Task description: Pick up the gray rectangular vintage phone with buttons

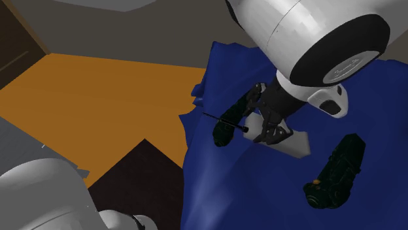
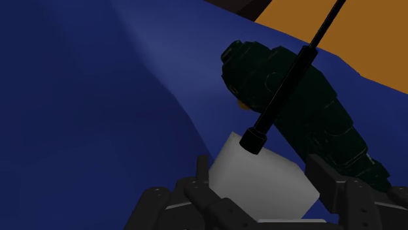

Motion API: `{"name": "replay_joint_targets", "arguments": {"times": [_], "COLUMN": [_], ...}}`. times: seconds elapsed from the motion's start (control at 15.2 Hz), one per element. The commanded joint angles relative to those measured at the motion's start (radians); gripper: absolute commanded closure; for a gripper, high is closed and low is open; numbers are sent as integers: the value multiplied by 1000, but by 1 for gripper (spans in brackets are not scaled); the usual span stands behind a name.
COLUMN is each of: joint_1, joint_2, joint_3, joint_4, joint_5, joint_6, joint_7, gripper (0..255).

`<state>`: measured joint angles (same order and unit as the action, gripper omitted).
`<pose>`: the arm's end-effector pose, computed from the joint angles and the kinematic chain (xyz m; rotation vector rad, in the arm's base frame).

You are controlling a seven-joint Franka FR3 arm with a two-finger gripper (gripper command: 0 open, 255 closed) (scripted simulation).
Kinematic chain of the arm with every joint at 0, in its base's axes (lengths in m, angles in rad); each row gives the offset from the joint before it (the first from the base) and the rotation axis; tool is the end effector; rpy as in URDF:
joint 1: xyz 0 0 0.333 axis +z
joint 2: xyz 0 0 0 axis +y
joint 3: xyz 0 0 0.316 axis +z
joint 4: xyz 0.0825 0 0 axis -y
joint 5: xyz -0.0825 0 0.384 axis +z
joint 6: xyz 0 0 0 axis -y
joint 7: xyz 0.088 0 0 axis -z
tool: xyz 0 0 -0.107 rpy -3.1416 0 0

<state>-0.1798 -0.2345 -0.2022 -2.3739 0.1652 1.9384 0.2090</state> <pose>0.4126 -0.1544 0.3991 -2.7623 0.9405 0.2790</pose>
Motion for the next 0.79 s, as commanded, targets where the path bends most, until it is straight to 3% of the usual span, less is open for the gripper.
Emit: {"name": "replay_joint_targets", "arguments": {"times": [0.0, 0.73], "joint_1": [-1, -3], "joint_2": [-11, -59], "joint_3": [1, 5], "joint_4": [16, 120], "joint_5": [-4, -17], "joint_6": [-26, -175], "joint_7": [6, 39], "gripper": [255, 255]}}
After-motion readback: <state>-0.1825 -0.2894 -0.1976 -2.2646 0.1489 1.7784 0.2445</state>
